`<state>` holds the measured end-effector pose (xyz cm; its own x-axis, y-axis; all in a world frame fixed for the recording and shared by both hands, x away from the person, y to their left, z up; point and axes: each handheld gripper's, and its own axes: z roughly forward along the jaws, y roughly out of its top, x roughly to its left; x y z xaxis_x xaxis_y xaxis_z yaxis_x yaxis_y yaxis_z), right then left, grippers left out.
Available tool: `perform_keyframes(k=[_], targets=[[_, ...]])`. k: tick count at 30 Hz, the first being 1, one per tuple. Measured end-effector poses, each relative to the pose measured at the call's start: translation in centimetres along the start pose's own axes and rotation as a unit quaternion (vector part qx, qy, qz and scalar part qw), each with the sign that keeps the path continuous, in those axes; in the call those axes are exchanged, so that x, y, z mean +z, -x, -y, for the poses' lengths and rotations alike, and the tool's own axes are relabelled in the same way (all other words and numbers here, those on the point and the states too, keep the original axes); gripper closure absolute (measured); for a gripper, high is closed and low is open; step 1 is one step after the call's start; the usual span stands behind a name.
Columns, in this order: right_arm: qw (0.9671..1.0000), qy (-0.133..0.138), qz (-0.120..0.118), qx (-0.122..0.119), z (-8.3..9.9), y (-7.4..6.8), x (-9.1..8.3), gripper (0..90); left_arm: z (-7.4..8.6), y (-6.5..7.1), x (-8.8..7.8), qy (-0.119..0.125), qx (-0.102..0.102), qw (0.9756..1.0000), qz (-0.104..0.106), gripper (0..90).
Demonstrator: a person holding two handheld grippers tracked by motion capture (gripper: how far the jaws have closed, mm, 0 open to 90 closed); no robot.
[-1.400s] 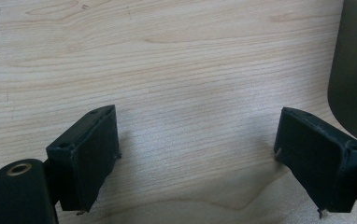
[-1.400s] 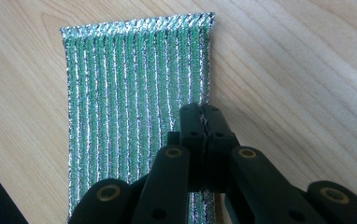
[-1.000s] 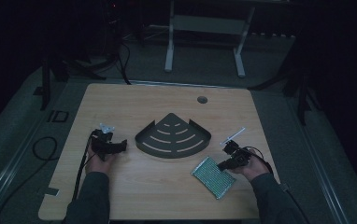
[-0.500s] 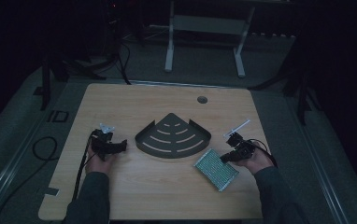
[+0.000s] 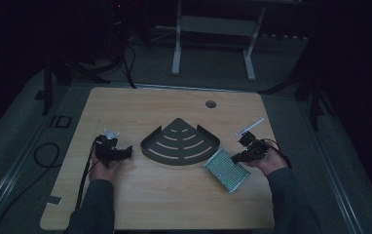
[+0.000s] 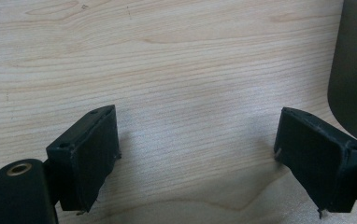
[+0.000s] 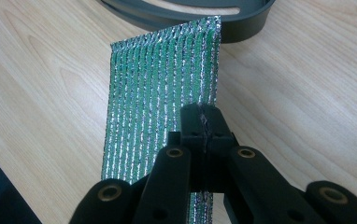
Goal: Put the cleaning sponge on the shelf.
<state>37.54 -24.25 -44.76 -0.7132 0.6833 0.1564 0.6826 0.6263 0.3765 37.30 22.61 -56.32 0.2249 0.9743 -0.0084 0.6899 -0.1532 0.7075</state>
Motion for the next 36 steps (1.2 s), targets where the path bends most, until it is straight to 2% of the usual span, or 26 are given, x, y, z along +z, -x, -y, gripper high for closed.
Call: perform_keyframes(k=[16, 25, 36], targets=[[0.9999, 0.007, 0.009, -0.001, -1.7, 0.6, -0.8, 89.4, 0.0, 0.0, 0.0, 0.001, -0.001, 1.0000, 0.000, 14.2], [0.9996, 0.010, 0.024, -0.015, -3.2, 0.5, -1.3, 89.4, 0.0, 0.0, 0.0, 0.001, -0.001, 1.0000, 0.000, 14.2], [0.9994, 0.012, 0.027, -0.016, -4.6, 0.9, -1.2, 89.4, 0.0, 0.0, 0.0, 0.001, -0.001, 1.0000, 0.000, 14.2]])
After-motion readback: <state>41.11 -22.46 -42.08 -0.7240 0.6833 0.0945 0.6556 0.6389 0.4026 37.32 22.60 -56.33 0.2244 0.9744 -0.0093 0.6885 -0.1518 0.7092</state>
